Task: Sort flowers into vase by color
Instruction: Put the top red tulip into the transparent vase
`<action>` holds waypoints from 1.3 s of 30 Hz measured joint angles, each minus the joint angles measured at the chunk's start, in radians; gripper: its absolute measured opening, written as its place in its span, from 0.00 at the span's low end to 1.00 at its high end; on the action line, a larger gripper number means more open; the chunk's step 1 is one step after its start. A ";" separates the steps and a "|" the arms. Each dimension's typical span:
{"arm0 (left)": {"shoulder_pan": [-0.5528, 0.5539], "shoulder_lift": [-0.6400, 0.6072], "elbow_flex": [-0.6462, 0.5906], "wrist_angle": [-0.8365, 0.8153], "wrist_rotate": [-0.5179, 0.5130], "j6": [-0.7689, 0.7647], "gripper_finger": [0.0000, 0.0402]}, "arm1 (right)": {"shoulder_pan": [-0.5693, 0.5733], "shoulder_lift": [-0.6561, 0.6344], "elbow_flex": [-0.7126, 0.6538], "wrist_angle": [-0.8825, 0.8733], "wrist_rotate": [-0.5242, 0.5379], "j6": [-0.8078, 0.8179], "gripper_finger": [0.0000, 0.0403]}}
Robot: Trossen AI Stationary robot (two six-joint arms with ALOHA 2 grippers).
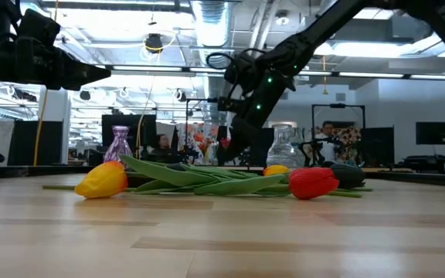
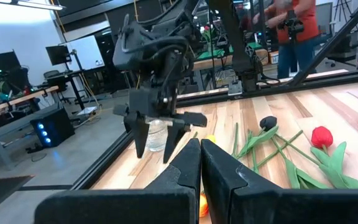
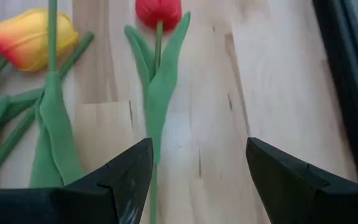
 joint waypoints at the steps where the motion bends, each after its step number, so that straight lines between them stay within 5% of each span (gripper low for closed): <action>1: 0.000 0.000 0.000 0.000 0.000 0.000 0.00 | -0.001 0.007 0.004 -0.003 -0.001 0.000 0.71; 39: 0.000 0.000 0.000 0.000 0.000 -0.026 0.00 | 0.010 0.057 0.037 -0.163 0.019 -0.026 0.71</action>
